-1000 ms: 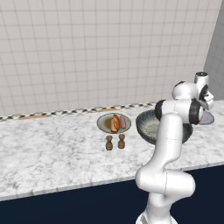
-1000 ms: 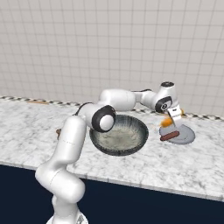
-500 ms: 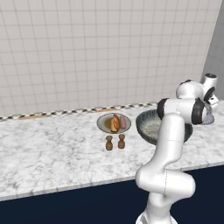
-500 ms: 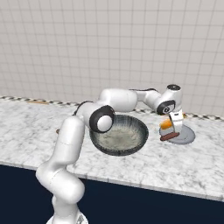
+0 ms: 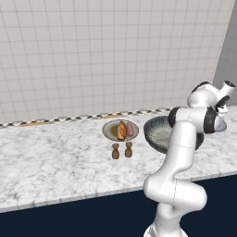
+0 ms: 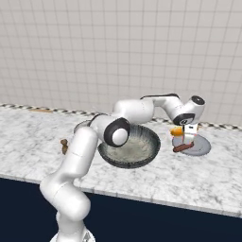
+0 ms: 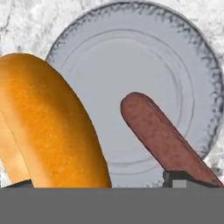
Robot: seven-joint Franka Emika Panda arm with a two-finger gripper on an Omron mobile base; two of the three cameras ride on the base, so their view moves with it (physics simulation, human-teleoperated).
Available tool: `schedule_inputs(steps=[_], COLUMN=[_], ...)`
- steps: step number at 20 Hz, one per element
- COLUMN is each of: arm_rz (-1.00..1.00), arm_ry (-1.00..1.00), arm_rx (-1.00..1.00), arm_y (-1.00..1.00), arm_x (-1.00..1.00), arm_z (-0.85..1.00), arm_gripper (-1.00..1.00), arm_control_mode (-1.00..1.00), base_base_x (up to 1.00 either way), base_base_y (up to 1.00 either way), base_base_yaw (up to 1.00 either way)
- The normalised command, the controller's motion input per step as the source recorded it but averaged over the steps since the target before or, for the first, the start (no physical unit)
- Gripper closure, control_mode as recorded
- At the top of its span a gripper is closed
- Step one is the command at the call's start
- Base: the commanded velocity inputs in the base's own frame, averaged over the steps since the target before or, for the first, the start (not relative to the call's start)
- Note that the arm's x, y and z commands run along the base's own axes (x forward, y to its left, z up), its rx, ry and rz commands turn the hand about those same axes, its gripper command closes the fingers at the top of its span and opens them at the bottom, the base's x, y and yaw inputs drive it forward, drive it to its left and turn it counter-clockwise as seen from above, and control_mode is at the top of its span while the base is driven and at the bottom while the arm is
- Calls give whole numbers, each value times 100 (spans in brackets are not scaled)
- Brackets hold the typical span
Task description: Place one bun and one sausage from the bowl on each plate.
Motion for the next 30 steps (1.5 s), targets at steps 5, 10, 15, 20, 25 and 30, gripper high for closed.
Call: schedule_inputs(steps=[5,10,15,20,25,30], arm_rz=[-24,-6,5,3,6,4], arm_ry=[-5,-25,-29,-21,-36,-44], arm_rx=[6,14,2,5,7,-4], arm_y=[-2,-8,80,98,100,100], arm_x=[75,-15,-100,-100,-100,-100], arm_z=[9,62,71,9,-6,-67], arm_gripper=[-100,-100,-100,-100,-100,-100], arm_control_mode=[-100,-100,-100,-100,-100,-100], base_base_x=[0,0,0,0,0,0], base_base_y=[0,0,0,0,0,0], base_base_yaw=[0,0,0,0,0,0])
